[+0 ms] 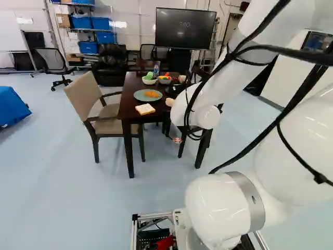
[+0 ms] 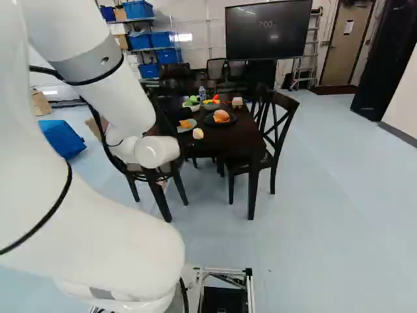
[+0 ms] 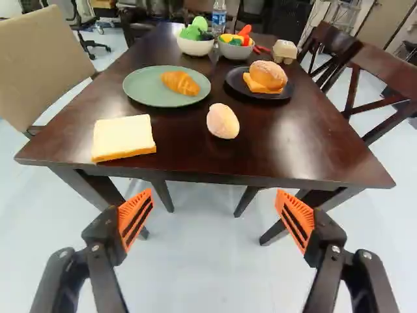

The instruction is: Move the croissant to the empty plate

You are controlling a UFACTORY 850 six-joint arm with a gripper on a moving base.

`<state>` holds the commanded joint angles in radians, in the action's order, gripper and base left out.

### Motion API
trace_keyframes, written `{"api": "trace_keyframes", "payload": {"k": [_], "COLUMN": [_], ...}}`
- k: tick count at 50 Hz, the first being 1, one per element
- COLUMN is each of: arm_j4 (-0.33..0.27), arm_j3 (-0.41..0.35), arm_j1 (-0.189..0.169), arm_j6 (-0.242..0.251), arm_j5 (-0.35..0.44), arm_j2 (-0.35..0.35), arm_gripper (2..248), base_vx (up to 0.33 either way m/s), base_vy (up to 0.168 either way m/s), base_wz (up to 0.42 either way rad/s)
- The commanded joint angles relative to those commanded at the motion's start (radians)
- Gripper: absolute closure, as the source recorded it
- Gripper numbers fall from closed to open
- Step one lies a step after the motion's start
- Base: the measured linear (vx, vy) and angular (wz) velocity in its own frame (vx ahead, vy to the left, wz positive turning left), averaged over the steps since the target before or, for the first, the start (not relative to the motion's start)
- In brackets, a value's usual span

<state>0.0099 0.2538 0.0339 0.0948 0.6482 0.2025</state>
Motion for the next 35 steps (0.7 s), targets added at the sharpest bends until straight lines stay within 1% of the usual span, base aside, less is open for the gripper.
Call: {"api": "trace_keyframes", "payload": {"k": [17,35], "arm_j4": [-0.005,-0.008], "arm_j3": [-0.078,-0.134], "arm_j1": [-0.016,-0.027], "arm_j6": [-0.044,-0.076], "arm_j5": [0.105,0.180], "arm_j2": [0.036,0.062], "arm_gripper": [3,3], "base_vx": [0.000,0.000], "base_vy": [0.000,0.000], "base_wz": [0.000,0.000]}}
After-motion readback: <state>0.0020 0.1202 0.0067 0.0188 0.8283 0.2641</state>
